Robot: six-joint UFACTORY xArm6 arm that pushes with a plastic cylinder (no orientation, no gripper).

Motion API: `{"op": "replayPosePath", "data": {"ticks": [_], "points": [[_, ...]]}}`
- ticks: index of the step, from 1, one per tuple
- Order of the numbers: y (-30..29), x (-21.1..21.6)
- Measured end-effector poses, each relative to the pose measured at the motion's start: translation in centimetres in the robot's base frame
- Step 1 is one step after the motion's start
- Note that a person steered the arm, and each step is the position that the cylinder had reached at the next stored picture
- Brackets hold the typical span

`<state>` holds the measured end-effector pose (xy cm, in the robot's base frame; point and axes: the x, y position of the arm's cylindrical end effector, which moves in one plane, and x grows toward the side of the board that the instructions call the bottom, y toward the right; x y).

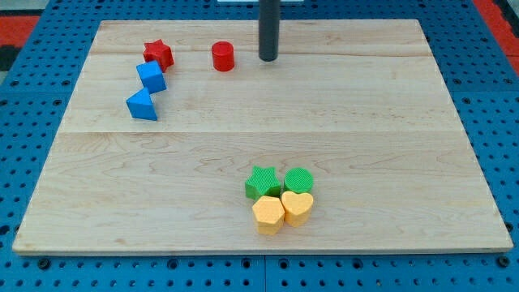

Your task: Slide the yellow heart to the center

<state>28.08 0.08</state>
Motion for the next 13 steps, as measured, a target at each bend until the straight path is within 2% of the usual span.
{"op": "replayPosePath", "data": {"ticks": [2, 6, 7, 9, 10, 11, 13], "points": [[-4.6, 0.0], [-5.7, 0.2], [2.9, 4.5], [13.9, 20.7], [15.0, 29.3], [12.3, 33.7], [3.8, 33.7]]}}
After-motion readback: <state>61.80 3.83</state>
